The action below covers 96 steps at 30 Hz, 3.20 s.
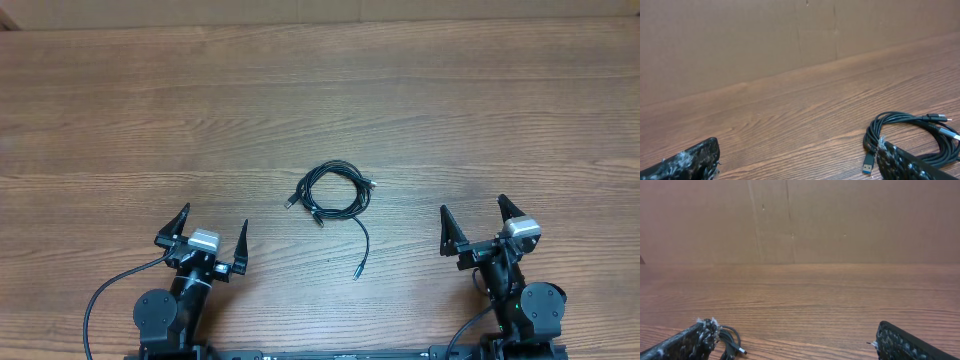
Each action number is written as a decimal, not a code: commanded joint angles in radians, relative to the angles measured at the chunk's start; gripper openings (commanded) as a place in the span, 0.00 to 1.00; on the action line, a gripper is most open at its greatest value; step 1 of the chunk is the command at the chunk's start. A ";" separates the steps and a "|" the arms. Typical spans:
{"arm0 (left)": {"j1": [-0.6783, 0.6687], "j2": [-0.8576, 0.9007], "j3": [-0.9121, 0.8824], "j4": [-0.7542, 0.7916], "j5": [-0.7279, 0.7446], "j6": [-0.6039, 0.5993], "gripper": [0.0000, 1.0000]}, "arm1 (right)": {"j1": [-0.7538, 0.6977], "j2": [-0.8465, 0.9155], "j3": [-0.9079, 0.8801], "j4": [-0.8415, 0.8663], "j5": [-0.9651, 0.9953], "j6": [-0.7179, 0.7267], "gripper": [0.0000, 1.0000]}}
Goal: Untangle cables
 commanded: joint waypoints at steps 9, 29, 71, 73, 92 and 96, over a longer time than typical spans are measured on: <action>-0.008 -0.011 -0.007 0.005 0.003 -0.007 0.99 | -0.002 -0.012 -0.010 0.004 0.009 0.003 1.00; -0.008 -0.011 -0.007 0.005 0.003 -0.007 0.99 | -0.002 -0.012 -0.010 0.004 0.009 0.003 1.00; -0.007 -0.011 -0.007 0.004 -0.045 0.016 1.00 | -0.002 -0.012 -0.010 0.004 0.010 0.003 1.00; -0.007 -0.011 -0.007 0.005 -0.055 0.017 1.00 | -0.002 -0.012 -0.010 0.005 0.010 0.002 1.00; -0.008 -0.010 -0.002 -0.002 -0.088 0.042 1.00 | -0.002 -0.011 0.002 -0.020 0.058 0.003 1.00; -0.007 -0.006 0.023 -0.003 -0.041 0.042 1.00 | -0.002 -0.011 0.064 -0.119 0.058 0.002 1.00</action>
